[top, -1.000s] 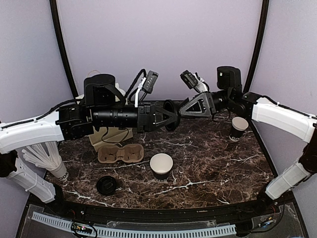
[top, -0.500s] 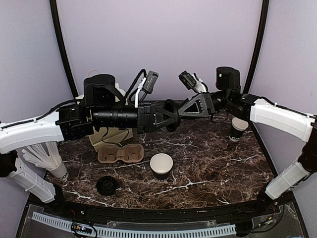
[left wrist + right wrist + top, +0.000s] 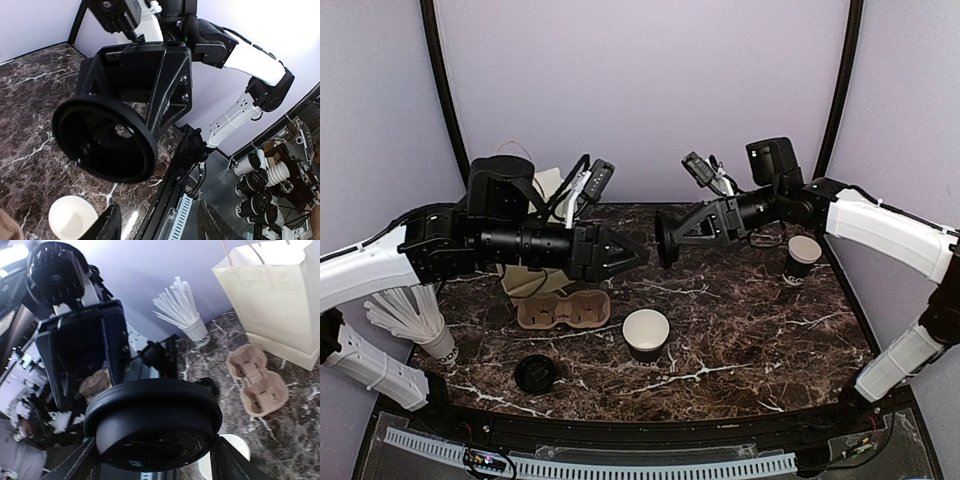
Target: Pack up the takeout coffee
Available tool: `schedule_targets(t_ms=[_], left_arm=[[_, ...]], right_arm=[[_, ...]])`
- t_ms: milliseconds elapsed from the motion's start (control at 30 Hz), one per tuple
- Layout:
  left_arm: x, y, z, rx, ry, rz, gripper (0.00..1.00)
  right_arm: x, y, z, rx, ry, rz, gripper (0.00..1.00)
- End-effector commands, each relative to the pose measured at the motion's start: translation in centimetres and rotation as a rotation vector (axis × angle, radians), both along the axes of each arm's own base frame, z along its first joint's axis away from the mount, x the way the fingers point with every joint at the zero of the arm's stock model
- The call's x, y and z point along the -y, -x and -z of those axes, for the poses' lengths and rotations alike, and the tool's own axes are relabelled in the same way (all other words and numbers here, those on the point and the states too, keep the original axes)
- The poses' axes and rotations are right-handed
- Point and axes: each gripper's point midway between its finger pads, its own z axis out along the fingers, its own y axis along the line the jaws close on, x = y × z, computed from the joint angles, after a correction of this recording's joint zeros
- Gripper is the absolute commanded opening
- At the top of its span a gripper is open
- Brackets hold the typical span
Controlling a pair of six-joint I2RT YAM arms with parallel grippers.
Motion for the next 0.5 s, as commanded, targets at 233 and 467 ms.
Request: schedule_targets(t_ms=[233,467], left_arm=[[-11.4,-3.5,14.5,-0.151,-0.676,-0.482,0.55],[-9.0,-0.8,21.4,-0.176,-0.801,-0.235,0.52]], right_arm=[[3.5,-3.1,3.7,0.409,0.283,0.218,0.75],[5.2,-3.8,4.8,0.504,0.375,0.277,0.75]])
